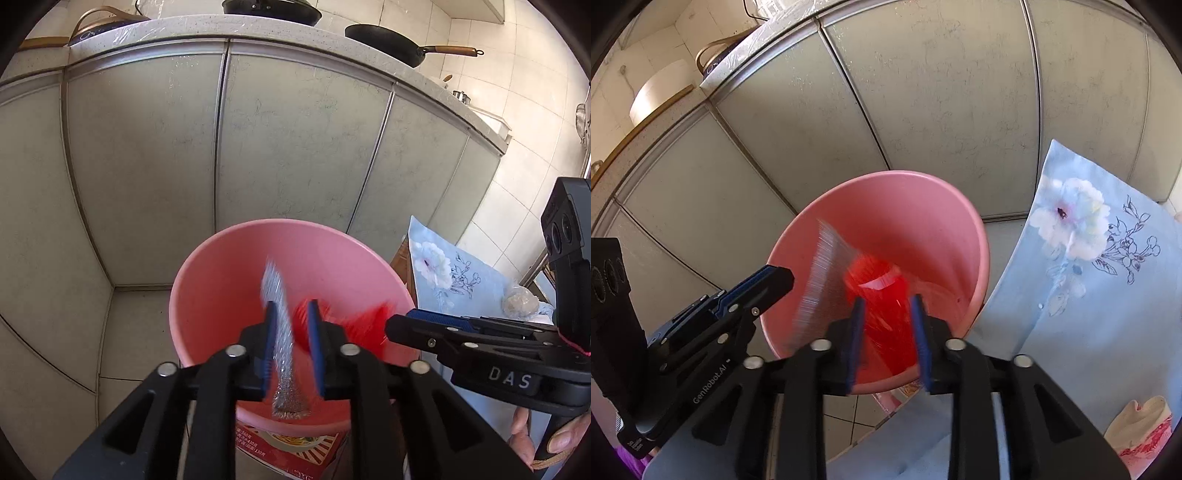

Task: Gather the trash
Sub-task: 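Carry both items to the pink bin and open both tools to drop them, then grasp the steel wool ball with the left tool while the right tool grasps crumpled paper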

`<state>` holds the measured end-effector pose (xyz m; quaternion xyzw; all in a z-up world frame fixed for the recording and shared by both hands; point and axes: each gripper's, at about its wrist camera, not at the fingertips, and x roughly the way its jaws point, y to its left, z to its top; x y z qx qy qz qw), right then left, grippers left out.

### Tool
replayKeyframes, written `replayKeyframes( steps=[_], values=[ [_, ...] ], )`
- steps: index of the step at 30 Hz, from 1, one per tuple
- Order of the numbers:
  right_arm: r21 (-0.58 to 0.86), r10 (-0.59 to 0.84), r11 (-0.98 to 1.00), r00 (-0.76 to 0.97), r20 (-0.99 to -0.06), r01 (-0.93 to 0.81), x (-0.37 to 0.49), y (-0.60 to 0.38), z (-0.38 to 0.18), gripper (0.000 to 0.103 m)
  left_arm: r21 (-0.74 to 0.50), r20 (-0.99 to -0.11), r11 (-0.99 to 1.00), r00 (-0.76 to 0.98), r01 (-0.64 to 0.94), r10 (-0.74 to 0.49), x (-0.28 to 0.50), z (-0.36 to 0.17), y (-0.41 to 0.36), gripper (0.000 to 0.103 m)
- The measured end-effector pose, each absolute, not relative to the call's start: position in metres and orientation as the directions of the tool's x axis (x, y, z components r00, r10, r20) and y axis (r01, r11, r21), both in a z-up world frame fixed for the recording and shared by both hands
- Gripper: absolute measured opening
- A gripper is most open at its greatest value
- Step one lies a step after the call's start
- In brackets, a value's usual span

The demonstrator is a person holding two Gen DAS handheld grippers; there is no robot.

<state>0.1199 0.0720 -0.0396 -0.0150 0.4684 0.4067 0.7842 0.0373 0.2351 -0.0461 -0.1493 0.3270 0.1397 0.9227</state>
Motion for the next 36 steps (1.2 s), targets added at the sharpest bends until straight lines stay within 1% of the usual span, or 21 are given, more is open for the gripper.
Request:
replayKeyframes(
  steps=[2,6,11,13,15,21,25,30,36],
  values=[
    [0.363,0.636,0.663,0.237,-0.734,-0.655,0.121,0.071,-0.038,0.039,-0.193,-0.636,0.913,0.755,-0.360,0.163,0.036,-0.042,0.236,0.023],
    [0.339,0.650,0.659,0.282,-0.706,-0.671,0.112,0.055,-0.017,0.039,-0.214,-0.610,0.911,0.777,-0.352,0.156,0.024,-0.029,0.237,0.023],
    [0.291,0.651,0.687,0.386,-0.653,-0.666,0.099,0.005,0.020,0.039,-0.252,-0.568,0.922,0.816,-0.294,0.105,0.011,-0.002,0.224,0.023],
    [0.271,0.638,0.709,0.428,-0.640,-0.651,0.092,-0.015,0.030,0.039,-0.265,-0.550,0.930,0.832,-0.254,0.070,0.008,0.008,0.214,0.025],
    [0.257,0.629,0.729,0.471,-0.619,-0.635,0.085,-0.044,0.041,0.039,-0.277,-0.537,0.936,0.843,-0.216,0.035,0.005,0.017,0.202,0.030],
    [0.185,0.516,0.834,0.618,-0.592,-0.519,0.062,-0.135,0.064,0.039,-0.322,-0.523,0.944,0.845,-0.075,-0.112,0.002,0.031,0.157,0.035],
    [0.188,0.435,0.892,0.668,-0.604,-0.411,0.048,-0.195,0.058,0.039,-0.297,-0.549,0.955,0.816,0.010,-0.180,0.011,0.028,0.118,0.035],
    [0.212,0.365,0.929,0.667,-0.650,-0.303,0.035,-0.257,0.024,0.040,-0.288,-0.596,0.952,0.760,0.098,-0.259,0.019,0.018,0.071,0.035],
    [0.254,0.360,0.933,0.631,-0.687,-0.255,0.019,-0.289,-0.003,0.040,-0.273,-0.649,0.933,0.671,0.235,-0.359,0.012,0.001,0.022,0.035]
  ],
)
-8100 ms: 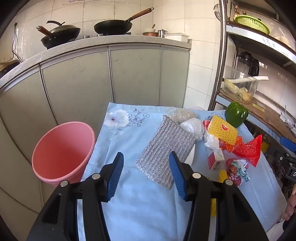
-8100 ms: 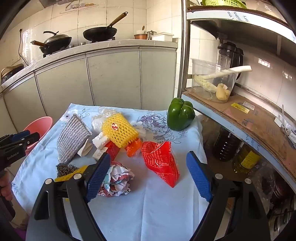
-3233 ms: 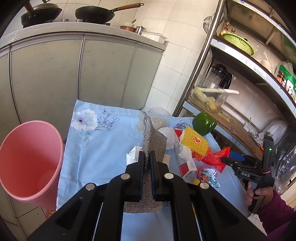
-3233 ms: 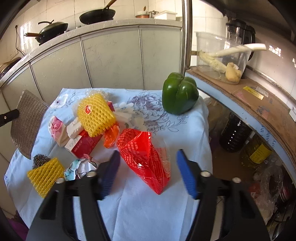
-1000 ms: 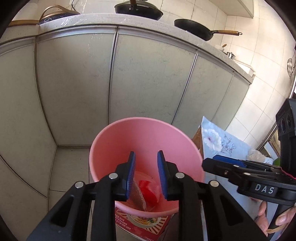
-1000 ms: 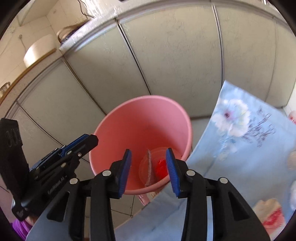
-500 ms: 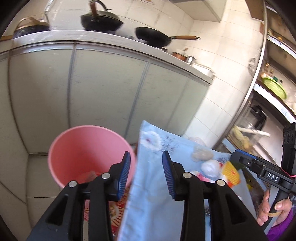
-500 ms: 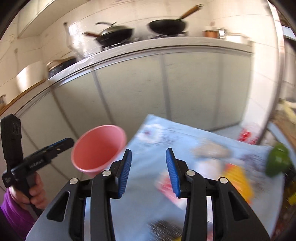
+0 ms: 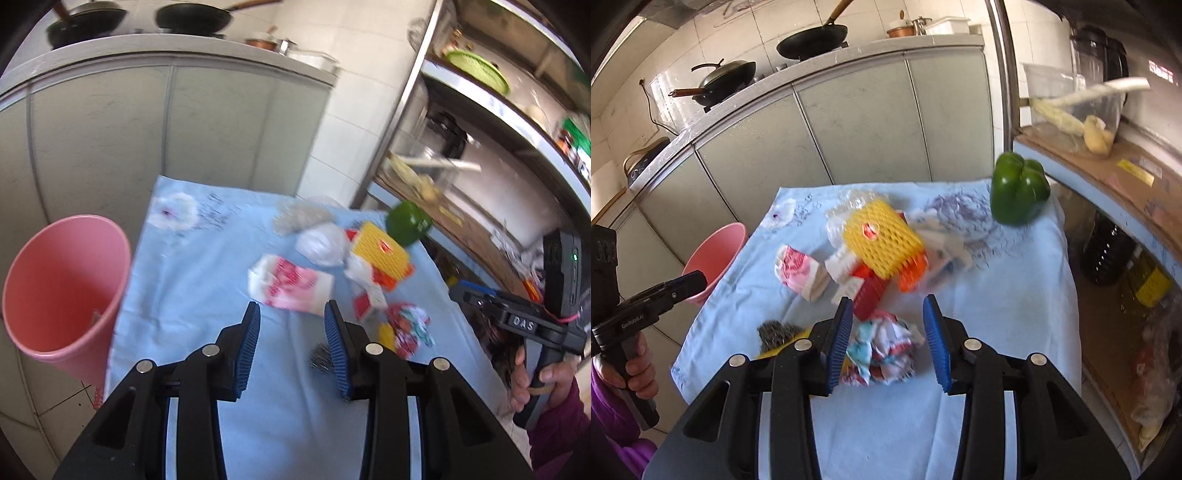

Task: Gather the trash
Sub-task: 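Grasp the steel wool ball with the left tool while the right tool grasps crumpled paper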

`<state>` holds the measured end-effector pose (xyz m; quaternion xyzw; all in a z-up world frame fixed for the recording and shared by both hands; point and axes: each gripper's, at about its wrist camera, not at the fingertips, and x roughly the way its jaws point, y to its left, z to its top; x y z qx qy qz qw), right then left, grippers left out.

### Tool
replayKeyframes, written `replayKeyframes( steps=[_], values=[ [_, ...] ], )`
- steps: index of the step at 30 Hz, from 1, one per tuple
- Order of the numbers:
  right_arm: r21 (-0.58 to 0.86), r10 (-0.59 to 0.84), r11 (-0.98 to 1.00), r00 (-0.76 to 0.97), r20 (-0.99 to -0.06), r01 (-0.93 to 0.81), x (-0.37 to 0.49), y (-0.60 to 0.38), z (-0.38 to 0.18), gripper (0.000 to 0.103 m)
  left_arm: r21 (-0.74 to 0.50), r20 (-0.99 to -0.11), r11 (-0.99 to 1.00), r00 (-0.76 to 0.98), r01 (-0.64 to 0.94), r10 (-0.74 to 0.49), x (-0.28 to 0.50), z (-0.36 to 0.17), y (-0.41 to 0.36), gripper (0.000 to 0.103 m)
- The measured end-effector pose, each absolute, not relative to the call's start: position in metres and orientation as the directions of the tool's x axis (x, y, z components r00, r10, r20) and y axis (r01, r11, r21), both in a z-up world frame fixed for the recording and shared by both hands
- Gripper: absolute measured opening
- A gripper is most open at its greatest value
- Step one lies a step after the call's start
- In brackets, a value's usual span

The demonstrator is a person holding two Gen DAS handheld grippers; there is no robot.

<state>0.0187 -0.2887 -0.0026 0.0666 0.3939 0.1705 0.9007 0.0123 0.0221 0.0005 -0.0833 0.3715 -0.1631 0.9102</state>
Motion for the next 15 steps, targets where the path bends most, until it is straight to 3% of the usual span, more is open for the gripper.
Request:
replayKeyframes(
  steps=[7,15],
  values=[
    [0.289,0.386,0.923,0.609,-0.693,-0.255,0.013,-0.290,-0.015,0.040,-0.300,-0.725,0.918,0.563,0.261,-0.397,0.011,-0.028,-0.007,0.035],
    [0.298,0.398,0.917,0.610,-0.685,-0.264,0.010,-0.290,-0.016,0.040,-0.441,-0.780,0.889,0.439,0.121,-0.447,0.034,-0.050,-0.013,0.035]
  ],
)
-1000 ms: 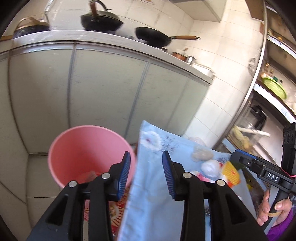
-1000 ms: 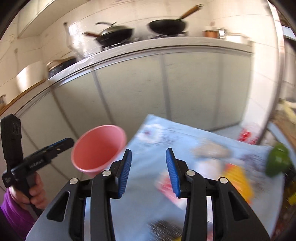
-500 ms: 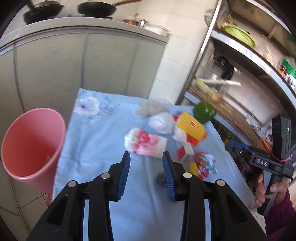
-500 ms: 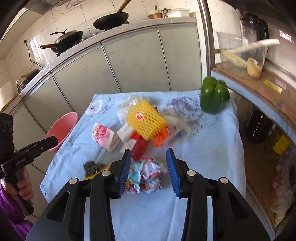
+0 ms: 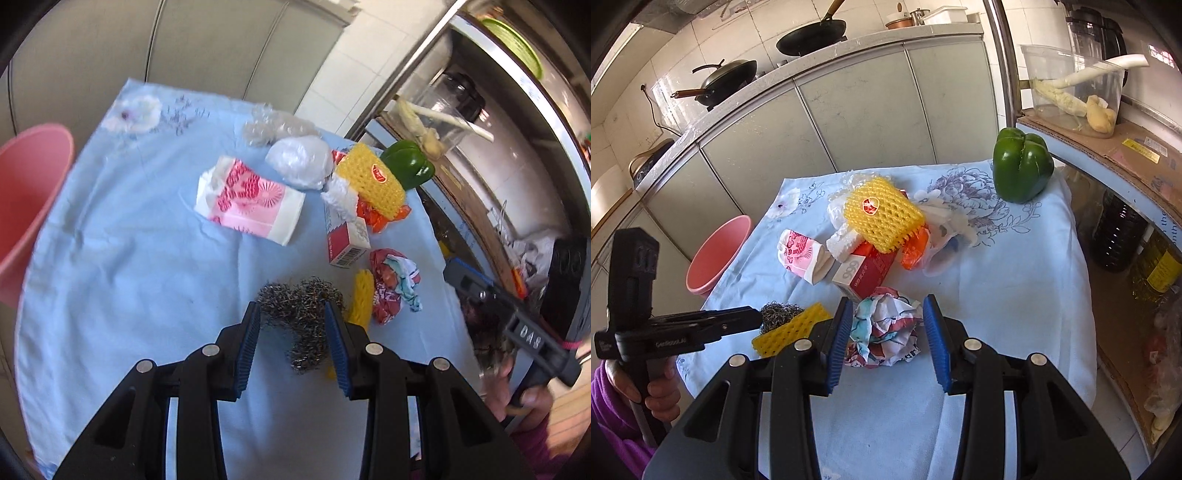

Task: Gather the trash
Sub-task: 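Grasp the steel wool ball with the left tool while the right tool grasps crumpled paper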

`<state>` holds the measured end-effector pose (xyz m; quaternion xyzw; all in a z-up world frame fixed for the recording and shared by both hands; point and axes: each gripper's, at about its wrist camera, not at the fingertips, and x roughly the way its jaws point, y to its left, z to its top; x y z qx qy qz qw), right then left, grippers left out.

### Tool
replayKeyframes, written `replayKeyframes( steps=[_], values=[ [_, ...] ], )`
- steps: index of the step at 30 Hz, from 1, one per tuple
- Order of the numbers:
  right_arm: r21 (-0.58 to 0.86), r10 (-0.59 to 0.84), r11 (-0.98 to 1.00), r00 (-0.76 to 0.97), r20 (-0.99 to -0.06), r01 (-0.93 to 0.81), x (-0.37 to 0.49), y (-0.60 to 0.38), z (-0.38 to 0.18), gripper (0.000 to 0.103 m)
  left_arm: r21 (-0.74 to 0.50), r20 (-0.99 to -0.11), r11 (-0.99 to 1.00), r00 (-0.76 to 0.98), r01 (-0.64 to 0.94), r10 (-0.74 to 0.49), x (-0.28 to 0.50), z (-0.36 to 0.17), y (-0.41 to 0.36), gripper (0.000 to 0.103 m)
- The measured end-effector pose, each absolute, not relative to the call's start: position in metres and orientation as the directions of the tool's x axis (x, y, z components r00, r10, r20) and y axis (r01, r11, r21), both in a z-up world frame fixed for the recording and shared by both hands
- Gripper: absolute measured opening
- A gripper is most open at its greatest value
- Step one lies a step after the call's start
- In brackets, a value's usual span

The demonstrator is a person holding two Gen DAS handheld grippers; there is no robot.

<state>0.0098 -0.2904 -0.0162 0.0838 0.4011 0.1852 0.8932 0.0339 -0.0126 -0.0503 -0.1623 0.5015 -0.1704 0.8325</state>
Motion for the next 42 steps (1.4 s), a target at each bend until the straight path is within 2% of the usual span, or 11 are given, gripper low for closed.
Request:
replayKeyframes(
  steps=[6,7,9,13,14,29,30,31,32,36,42],
  values=[
    [0.272,0.393,0.919,0.599,-0.698,-0.286,0.005,-0.283,-0.018,0.040,-0.438,-0.803,0.893,0.404,0.102,-0.439,0.038,-0.059,-0.025,0.033],
    [0.266,0.390,0.920,0.595,-0.703,-0.288,0.005,-0.281,-0.020,0.041,-0.425,-0.802,0.898,0.411,0.117,-0.433,0.037,-0.058,-0.027,0.031],
    [0.257,0.379,0.924,0.581,-0.721,-0.284,0.007,-0.277,-0.026,0.048,-0.403,-0.797,0.905,0.436,0.133,-0.419,0.034,-0.055,-0.028,0.018],
    [0.252,0.361,0.931,0.563,-0.744,-0.265,0.013,-0.274,-0.039,0.048,-0.404,-0.772,0.904,0.476,0.142,-0.420,0.030,-0.045,-0.019,0.009],
    [0.257,0.361,0.931,0.557,-0.748,-0.259,0.015,-0.274,-0.041,0.048,-0.404,-0.764,0.904,0.491,0.142,-0.419,0.028,-0.041,-0.016,0.003],
    [0.244,0.350,0.934,0.536,-0.768,-0.260,0.011,-0.261,-0.053,0.047,-0.422,-0.675,0.898,0.619,0.123,-0.402,0.016,-0.011,0.027,0.003],
    [0.248,0.351,0.934,0.537,-0.767,-0.257,0.011,-0.262,-0.054,0.037,-0.422,-0.671,0.898,0.624,0.124,-0.401,0.015,-0.010,0.028,0.003],
    [0.253,0.354,0.933,0.534,-0.768,-0.255,0.011,-0.263,-0.055,0.035,-0.424,-0.667,0.897,0.627,0.125,-0.403,0.014,-0.009,0.029,0.003],
    [0.254,0.355,0.933,0.534,-0.767,-0.255,0.011,-0.264,-0.055,0.029,-0.426,-0.663,0.896,0.630,0.126,-0.404,0.014,-0.008,0.031,0.003],
    [0.223,0.336,0.939,0.558,-0.759,-0.262,0.003,-0.268,-0.045,0.025,-0.426,-0.645,0.895,0.649,0.132,-0.403,0.011,-0.003,0.036,0.003],
    [0.199,0.347,0.934,0.630,-0.695,-0.296,-0.004,-0.265,-0.010,0.024,-0.410,-0.602,0.905,0.711,0.116,-0.364,0.005,0.012,0.056,0.003]
  ],
)
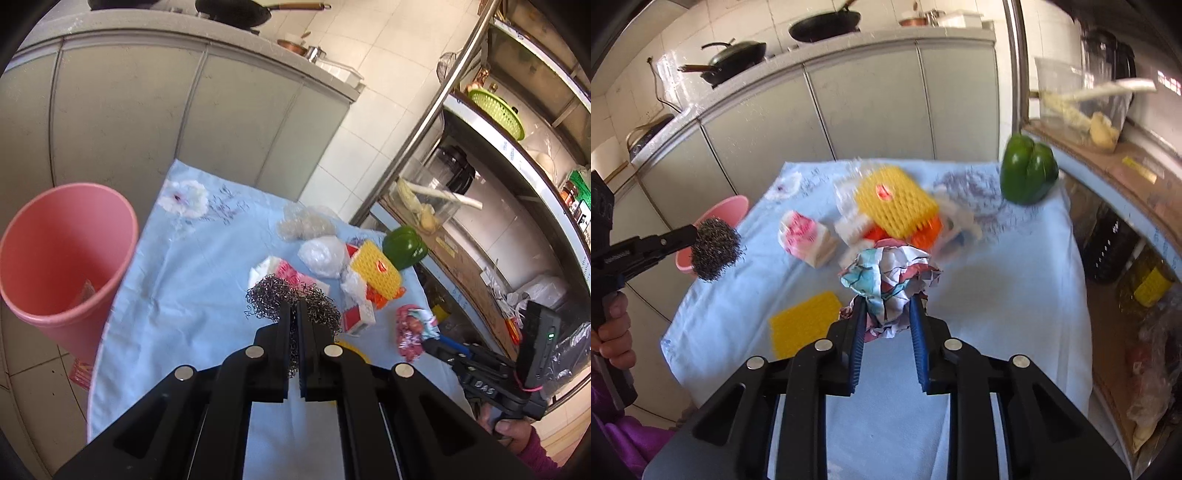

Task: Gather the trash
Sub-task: 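Grasp the steel wool ball with the left tool while the right tool grasps crumpled paper, then carry both items over the pink bin and release them inside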

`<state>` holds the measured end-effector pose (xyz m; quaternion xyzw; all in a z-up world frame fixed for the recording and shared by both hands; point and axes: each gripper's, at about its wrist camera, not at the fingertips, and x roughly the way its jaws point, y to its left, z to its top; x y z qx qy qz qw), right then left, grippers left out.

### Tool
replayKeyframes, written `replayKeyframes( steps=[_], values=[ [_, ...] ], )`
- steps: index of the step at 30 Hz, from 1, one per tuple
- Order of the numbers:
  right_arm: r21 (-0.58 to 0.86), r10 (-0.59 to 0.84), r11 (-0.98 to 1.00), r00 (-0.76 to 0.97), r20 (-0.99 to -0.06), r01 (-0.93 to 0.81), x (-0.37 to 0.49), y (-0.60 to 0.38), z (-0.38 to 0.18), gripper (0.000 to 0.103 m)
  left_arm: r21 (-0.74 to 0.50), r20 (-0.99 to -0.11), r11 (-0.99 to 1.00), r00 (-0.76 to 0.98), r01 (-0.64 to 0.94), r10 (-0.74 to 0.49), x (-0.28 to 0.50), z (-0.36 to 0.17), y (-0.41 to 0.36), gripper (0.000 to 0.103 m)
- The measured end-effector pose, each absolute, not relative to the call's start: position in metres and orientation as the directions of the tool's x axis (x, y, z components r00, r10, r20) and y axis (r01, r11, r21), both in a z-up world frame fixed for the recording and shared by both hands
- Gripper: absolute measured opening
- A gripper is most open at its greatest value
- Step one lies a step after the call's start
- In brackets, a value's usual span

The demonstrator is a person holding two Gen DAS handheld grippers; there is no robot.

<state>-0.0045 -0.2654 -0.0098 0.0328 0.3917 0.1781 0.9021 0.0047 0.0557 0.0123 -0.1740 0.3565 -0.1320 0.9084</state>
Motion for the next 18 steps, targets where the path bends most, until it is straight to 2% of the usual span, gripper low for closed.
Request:
replayKeyframes(
  steps=[5,10,18],
  values=[
    [0.204,0.424,0.898,0.648,-0.633,-0.389,0.005,-0.235,0.022,0.024,-0.396,-0.561,0.916,0.773,0.064,-0.296,-0.003,0.027,0.088,0.003],
    [0.232,0.533,0.827,0.581,-0.615,-0.513,0.025,-0.176,0.032,0.024,-0.359,-0.531,0.933,0.829,-0.033,-0.175,-0.012,0.039,0.129,0.003],
    [0.281,0.662,0.696,0.439,-0.608,-0.661,0.062,-0.066,0.035,0.024,-0.316,-0.551,0.927,0.834,-0.203,-0.005,-0.019,0.027,0.188,0.003]
  ],
)
